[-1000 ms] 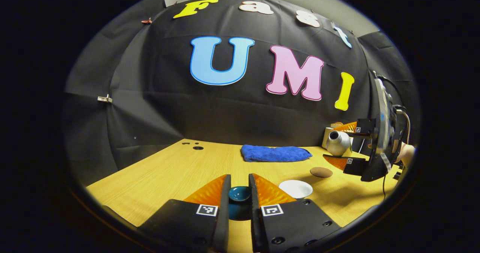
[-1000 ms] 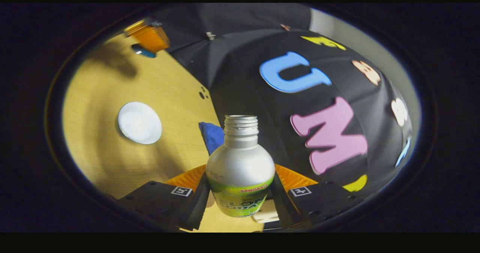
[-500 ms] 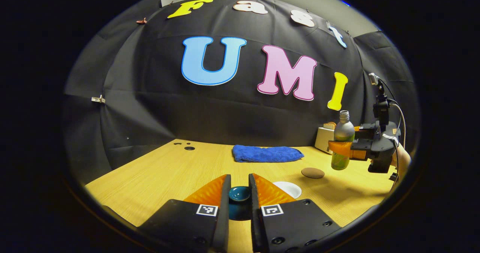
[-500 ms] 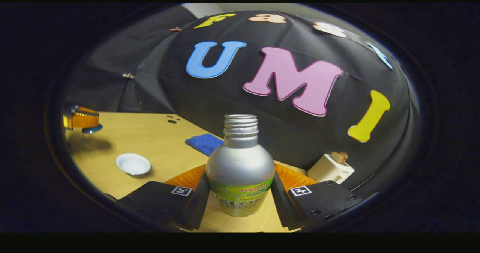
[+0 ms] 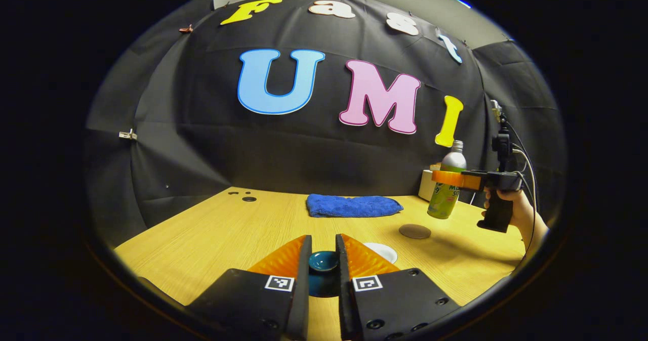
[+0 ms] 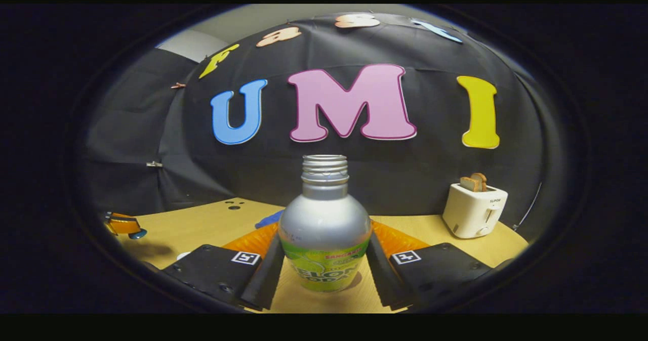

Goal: Open the teacup lid with one hand, grasp the water bottle and pour water into the teacup with the other hand; after pouring, place the water bottle on the coaster and then close the teacup lid.

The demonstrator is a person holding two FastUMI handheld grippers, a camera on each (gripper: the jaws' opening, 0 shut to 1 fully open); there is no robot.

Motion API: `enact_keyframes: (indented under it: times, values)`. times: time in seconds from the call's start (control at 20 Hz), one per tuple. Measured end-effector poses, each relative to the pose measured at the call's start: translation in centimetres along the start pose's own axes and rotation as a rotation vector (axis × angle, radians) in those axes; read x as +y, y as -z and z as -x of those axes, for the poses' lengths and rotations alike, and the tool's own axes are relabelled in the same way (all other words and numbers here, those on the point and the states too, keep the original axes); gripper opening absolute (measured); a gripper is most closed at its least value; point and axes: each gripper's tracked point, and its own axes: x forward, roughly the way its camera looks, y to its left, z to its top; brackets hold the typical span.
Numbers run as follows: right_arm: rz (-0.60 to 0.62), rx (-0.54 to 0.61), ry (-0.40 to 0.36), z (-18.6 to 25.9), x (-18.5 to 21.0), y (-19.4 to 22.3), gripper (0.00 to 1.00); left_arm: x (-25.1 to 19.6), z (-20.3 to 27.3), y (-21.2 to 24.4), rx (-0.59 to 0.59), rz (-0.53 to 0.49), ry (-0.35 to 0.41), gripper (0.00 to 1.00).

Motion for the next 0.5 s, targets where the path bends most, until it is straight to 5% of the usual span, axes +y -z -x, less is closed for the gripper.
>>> enact_keyframes:
  times: [0.5]
  values:
    - [-0.005, 0.087, -0.014, -4.3, -0.7, 5.5, 0.79, 0.4, -0.3, 0.6, 0.018, 0.002, -0.012, 0.28]
